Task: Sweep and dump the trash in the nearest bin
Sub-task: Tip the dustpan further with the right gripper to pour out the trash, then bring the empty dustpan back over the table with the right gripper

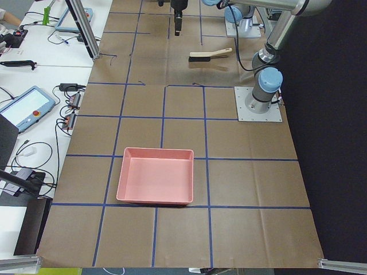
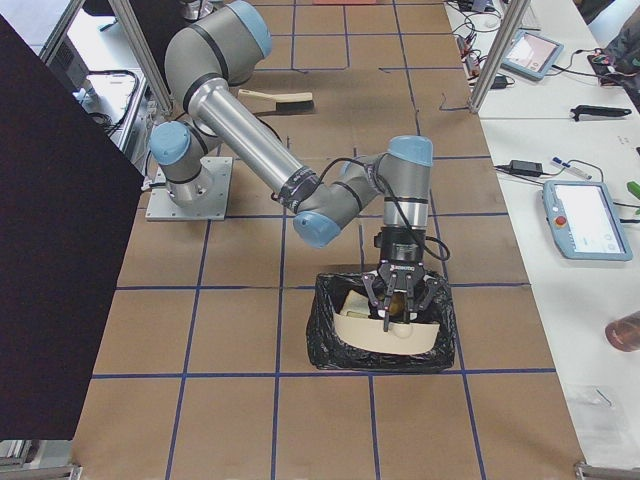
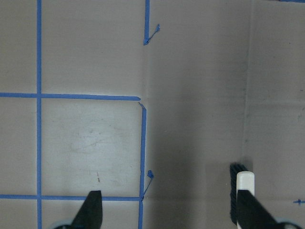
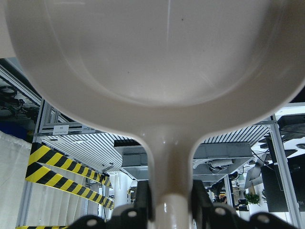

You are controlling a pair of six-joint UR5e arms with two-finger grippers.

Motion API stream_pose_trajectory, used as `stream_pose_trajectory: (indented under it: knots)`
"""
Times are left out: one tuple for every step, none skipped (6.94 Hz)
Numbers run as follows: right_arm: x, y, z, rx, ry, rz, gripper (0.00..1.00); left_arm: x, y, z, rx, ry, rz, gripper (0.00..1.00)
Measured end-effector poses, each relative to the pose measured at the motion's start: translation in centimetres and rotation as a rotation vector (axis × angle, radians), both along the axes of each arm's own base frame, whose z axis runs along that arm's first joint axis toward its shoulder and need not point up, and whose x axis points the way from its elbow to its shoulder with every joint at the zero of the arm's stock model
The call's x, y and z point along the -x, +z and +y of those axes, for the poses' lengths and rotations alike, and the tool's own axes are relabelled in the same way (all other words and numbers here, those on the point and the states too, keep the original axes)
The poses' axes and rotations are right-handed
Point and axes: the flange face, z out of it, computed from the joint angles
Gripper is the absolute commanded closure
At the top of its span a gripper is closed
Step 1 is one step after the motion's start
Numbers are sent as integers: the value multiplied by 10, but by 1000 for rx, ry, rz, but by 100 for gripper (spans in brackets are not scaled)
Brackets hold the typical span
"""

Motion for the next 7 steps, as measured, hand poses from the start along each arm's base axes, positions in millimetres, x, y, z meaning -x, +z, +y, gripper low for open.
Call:
stream_pose_trajectory:
  knots:
    - [-3,6,2,19,-4,27,89,0,0,0,-1,1,1,0]
    - [-5,10,4,27,-2,39,89,0,-1,0,-2,2,2,0]
    - [-6,12,4,23,13,32,90,0,-1,0,-2,2,2,0]
    - [-9,16,4,15,43,13,91,-1,0,0,-1,3,2,0]
    - [-14,28,7,7,67,-10,92,-3,0,-1,0,6,0,0]
    - [-20,40,12,-2,82,-36,92,-6,0,-2,0,11,0,0]
    - [-24,47,14,-4,93,-55,92,-7,0,-2,-1,12,0,0]
